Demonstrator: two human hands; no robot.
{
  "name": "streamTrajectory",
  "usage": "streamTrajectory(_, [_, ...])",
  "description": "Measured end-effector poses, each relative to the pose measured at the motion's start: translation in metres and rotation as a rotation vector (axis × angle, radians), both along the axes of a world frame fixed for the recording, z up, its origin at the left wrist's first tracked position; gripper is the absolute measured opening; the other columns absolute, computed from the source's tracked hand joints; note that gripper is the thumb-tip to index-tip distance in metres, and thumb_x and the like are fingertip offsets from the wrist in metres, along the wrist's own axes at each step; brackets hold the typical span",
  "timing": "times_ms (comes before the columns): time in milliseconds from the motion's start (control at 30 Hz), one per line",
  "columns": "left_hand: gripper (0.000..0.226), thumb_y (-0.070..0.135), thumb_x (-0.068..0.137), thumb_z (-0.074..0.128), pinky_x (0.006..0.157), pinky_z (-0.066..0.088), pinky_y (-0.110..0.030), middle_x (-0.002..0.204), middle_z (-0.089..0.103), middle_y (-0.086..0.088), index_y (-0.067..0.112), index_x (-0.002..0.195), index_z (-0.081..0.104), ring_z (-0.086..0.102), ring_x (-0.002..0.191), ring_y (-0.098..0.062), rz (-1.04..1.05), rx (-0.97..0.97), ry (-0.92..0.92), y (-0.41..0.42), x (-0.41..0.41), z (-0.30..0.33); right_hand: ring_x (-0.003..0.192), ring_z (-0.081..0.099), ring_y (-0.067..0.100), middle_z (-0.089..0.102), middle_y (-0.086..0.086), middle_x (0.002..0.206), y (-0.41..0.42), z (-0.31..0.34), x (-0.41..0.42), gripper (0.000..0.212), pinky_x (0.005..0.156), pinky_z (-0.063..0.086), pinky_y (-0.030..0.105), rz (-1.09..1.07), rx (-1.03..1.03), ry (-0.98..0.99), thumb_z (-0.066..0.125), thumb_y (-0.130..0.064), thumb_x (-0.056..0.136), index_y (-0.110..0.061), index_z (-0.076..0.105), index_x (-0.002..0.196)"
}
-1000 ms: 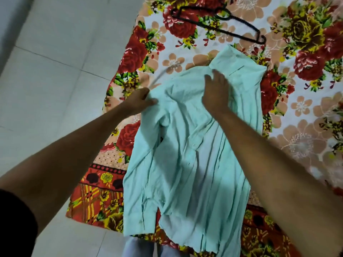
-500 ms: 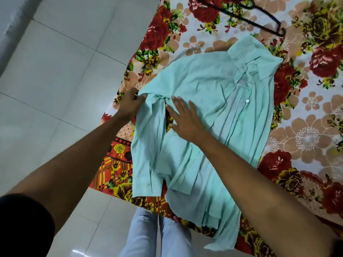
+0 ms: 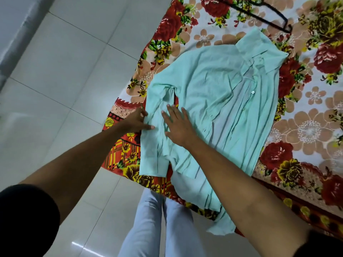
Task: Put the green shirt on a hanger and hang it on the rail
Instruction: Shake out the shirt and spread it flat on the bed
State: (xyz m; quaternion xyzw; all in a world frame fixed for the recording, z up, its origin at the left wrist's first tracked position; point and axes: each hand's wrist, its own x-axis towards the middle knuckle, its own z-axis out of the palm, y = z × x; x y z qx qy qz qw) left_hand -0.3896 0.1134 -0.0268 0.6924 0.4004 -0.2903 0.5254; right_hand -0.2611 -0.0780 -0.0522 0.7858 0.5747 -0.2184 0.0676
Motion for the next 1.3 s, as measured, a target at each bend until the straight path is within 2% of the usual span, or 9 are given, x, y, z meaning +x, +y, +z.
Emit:
streamTrajectory(200, [0.039,0.005,0.087,0.074,0.075,0.049,-0.033,0.118,0.067,-0.020,0.006,0.121,0.054,0.062,0.097,-0.026,0.241,0.319,-0.107,-0.021,-0.034,-0.005,0.159,0.000,0.036,-0.001,0.021,0.171,-0.027,-0.001,-0.046,0.104,0.125,-0.003,0.060,-0.016,-0.100,0.039,0.058,-0.064,0.092,-0.016,0.000,0.164])
streamTrajectory(267, [0.053,0.007,0.088,0.074,0.077,0.050,-0.035,0.126,0.063,-0.021,0.008,0.132,0.045,0.063,0.107,-0.032,0.151,0.319,-0.120,-0.024,-0.041,-0.003,0.160,-0.003,0.034,-0.006,0.019,0.171,-0.036,0.000,-0.050,0.104,0.125,-0.003,0.061,-0.033,-0.126,0.062,0.056,-0.064,0.093,-0.018,-0.004,0.164])
streamTrajectory(400, [0.096,0.027,0.082,0.083,0.115,0.039,-0.050,0.155,0.029,-0.021,0.008,0.155,0.022,0.034,0.142,-0.040,-0.133,0.501,-0.164,-0.047,-0.025,0.005,0.160,0.002,0.027,0.003,0.011,0.173,-0.041,0.008,-0.037,0.084,0.126,0.000,0.059,-0.080,-0.026,0.104,0.042,-0.059,0.102,-0.020,0.002,0.165])
streamTrajectory(533, [0.086,0.029,0.086,0.068,0.117,0.026,-0.064,0.161,0.023,-0.029,0.005,0.158,0.027,0.022,0.150,-0.047,-0.412,0.638,-0.310,-0.076,0.041,0.014,0.159,0.013,0.027,0.016,0.010,0.171,-0.038,0.013,0.011,0.070,0.128,0.009,0.055,-0.227,0.102,0.072,0.039,-0.045,0.105,-0.015,0.015,0.164])
streamTrajectory(667, [0.069,0.020,0.076,0.038,0.107,0.043,-0.057,0.141,0.052,-0.033,-0.006,0.139,0.053,0.051,0.131,-0.050,-0.453,0.553,-0.549,-0.098,0.119,0.011,0.155,0.026,0.031,0.028,0.014,0.167,-0.044,0.014,0.082,0.059,0.126,0.022,0.049,-0.470,0.240,0.145,0.051,-0.022,0.103,-0.008,0.034,0.157])
streamTrajectory(833, [0.074,-0.005,0.075,0.050,0.119,0.035,-0.050,0.150,0.043,-0.033,-0.008,0.148,0.041,0.041,0.141,-0.048,-0.564,0.516,-0.634,-0.138,0.234,0.015,0.148,0.035,0.035,0.039,0.018,0.159,-0.098,0.018,0.196,0.050,0.119,0.033,0.044,-0.854,0.341,0.048,0.050,-0.003,0.096,-0.006,0.053,0.145])
streamTrajectory(1100, [0.082,0.018,0.095,0.061,0.126,0.019,-0.046,0.168,0.015,-0.023,0.010,0.162,0.016,0.016,0.156,-0.037,-0.909,0.434,-0.659,-0.206,0.351,-0.026,0.134,0.043,0.042,0.045,0.017,0.146,-0.183,0.006,0.288,0.063,0.104,0.042,0.055,-1.593,0.200,-0.070,0.069,-0.046,0.089,-0.011,0.049,0.137])
streamTrajectory(1233, [0.074,0.035,0.099,0.057,0.126,0.013,-0.053,0.170,0.007,-0.018,0.026,0.162,0.020,0.007,0.158,-0.033,-1.033,0.524,-0.566,-0.223,0.366,-0.043,0.081,0.068,0.028,0.064,0.005,0.084,-0.216,-0.007,0.299,0.038,0.067,0.044,0.026,-1.522,0.325,0.194,0.076,-0.048,0.085,-0.011,0.069,0.089])
streamTrajectory(1300, [0.068,0.028,0.095,0.061,0.124,0.020,-0.052,0.168,0.014,-0.021,0.018,0.157,0.036,0.015,0.156,-0.037,-1.030,0.568,-0.576,-0.224,0.368,-0.047,0.055,0.048,0.013,0.048,-0.004,0.059,-0.230,-0.003,0.305,0.039,0.052,0.034,0.026,-1.444,0.337,0.301,0.077,-0.033,0.090,-0.018,0.056,0.062])
